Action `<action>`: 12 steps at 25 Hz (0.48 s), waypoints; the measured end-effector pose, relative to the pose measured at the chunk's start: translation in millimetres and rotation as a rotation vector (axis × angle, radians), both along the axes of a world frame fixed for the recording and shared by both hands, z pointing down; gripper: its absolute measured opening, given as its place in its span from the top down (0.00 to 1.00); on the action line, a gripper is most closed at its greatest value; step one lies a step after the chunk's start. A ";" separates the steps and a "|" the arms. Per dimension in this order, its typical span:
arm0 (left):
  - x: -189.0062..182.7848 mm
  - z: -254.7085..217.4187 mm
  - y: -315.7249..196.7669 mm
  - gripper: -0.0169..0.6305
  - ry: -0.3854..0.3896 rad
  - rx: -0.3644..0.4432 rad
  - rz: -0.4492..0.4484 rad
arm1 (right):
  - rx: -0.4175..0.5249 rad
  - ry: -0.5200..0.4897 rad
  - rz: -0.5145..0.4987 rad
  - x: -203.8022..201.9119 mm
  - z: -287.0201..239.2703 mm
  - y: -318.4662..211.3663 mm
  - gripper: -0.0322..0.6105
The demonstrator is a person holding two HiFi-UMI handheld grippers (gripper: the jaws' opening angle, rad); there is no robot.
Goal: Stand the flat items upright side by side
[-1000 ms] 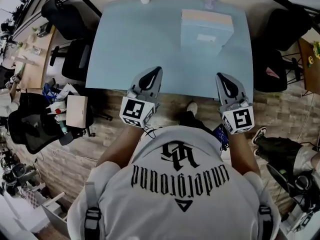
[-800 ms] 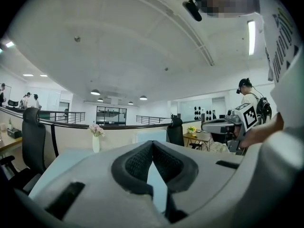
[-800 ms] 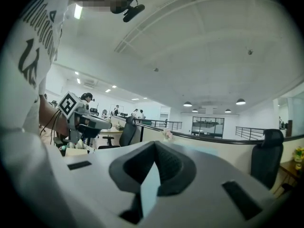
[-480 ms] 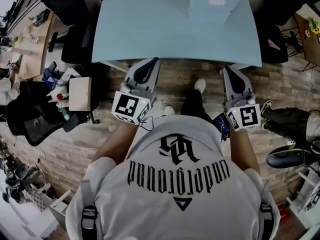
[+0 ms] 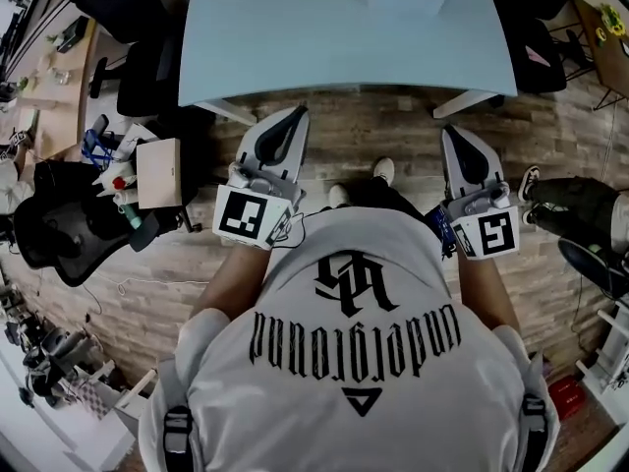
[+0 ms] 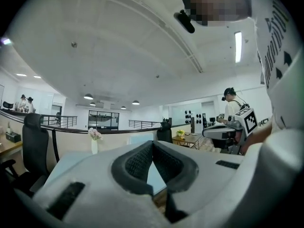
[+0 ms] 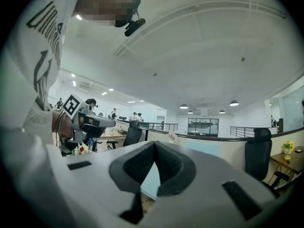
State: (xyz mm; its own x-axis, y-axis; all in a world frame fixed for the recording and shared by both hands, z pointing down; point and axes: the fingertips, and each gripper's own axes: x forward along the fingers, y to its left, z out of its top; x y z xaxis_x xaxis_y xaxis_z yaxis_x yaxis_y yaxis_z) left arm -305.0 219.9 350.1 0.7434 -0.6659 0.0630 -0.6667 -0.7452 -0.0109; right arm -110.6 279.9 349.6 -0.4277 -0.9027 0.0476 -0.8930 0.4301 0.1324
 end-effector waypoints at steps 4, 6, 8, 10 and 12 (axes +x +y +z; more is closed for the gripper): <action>-3.1 4.5 2.3 0.98 -0.002 0.003 -0.013 | 0.016 0.008 -0.008 -2.1 -1.4 7.8 0.94; -5.3 4.0 2.8 0.98 0.000 0.004 -0.025 | 0.016 0.006 -0.009 -4.3 -0.8 9.7 0.94; -7.4 2.0 3.8 0.98 0.004 0.011 -0.031 | 0.016 0.008 -0.014 -7.3 -0.3 10.1 0.94; -8.2 -0.9 4.5 0.98 0.008 0.023 -0.031 | 0.020 0.013 -0.020 -9.3 -1.9 9.9 0.94; -9.9 -3.7 3.8 0.98 0.010 0.032 -0.036 | 0.027 0.015 -0.024 -10.4 -4.5 8.5 0.94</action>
